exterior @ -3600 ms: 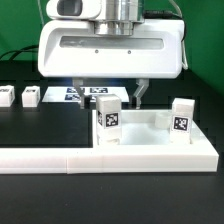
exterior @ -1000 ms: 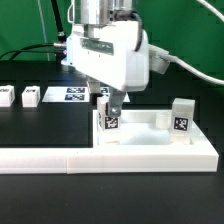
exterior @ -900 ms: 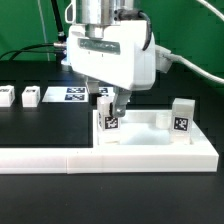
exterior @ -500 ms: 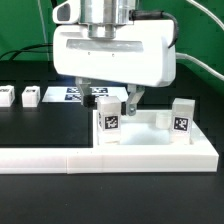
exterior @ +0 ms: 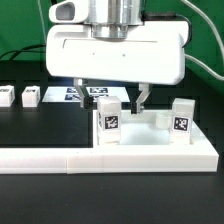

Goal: Assemble square table

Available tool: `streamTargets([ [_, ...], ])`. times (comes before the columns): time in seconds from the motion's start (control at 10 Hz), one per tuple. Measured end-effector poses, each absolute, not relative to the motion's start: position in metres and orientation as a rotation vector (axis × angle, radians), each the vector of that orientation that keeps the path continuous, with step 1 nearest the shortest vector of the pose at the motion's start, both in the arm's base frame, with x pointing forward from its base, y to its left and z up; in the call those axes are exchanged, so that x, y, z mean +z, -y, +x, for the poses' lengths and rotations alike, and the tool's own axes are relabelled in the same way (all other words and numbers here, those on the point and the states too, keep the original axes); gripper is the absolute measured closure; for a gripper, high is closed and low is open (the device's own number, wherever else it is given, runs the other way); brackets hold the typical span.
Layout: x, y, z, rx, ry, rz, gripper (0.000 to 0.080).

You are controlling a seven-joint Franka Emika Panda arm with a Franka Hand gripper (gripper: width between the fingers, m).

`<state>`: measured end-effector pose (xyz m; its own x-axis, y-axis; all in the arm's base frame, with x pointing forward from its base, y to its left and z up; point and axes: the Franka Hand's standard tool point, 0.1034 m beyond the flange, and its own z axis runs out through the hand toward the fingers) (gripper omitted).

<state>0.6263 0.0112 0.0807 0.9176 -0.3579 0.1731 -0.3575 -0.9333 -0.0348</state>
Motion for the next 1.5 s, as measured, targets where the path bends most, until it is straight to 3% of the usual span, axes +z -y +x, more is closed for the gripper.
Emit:
streamTargets([
  [0.7, 0.079, -0.005, 0.625, -0.283, 0.038, -3.172, 0.015],
  [0.8, 0.08, -0.002, 0.626, -0.285, 0.03, -3.172, 0.0267],
  [0.9, 0.08, -0.003, 0.626, -0.286, 0.026, -3.171, 0.0434],
  [1.0, 0.08, -0.003, 0.626, -0.286, 0.025, -3.171, 0.0434],
  [1.1, 0.08, -0.002, 0.626, -0.286, 0.022, -3.171, 0.0509],
  [1.5, 0.078, -0.001, 0.626, -0.31, -0.232, -3.148, 0.0509],
])
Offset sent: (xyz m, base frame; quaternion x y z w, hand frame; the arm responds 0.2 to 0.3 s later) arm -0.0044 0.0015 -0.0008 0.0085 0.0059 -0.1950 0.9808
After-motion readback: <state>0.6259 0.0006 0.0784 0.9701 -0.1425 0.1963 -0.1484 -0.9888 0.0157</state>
